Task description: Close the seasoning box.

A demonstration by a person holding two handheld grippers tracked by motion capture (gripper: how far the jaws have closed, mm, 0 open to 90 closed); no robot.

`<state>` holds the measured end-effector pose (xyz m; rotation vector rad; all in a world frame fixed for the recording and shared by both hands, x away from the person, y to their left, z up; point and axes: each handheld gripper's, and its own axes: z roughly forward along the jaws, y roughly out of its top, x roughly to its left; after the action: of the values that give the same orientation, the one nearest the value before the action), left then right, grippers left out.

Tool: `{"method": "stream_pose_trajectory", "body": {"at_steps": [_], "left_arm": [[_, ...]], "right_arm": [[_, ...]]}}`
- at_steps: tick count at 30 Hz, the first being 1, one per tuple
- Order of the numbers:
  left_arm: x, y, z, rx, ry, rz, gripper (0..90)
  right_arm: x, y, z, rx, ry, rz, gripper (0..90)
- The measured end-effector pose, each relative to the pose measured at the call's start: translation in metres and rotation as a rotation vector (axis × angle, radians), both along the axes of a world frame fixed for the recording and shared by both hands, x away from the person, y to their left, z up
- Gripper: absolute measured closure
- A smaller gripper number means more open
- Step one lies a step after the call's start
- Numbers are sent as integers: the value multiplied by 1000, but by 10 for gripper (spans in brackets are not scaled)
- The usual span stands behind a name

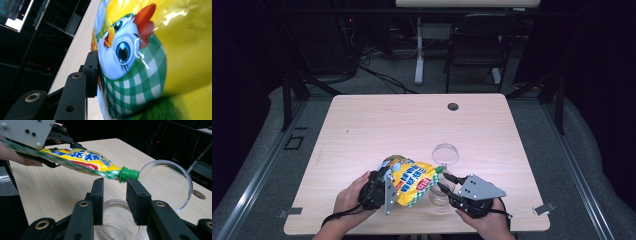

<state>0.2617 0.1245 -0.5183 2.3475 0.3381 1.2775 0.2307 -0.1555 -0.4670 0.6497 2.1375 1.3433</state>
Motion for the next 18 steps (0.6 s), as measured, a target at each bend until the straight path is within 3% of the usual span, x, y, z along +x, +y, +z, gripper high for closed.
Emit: {"method": "stream_pose_trajectory", "body": {"at_steps": [10, 18], "left_arm": [[4, -3, 4, 75, -35, -7, 632], [4, -4, 4, 139, -46, -15, 633]], "right_arm": [[-1, 3, -2, -25, -6, 5, 695], [-2, 8, -8, -93, -21, 1, 741]]}}
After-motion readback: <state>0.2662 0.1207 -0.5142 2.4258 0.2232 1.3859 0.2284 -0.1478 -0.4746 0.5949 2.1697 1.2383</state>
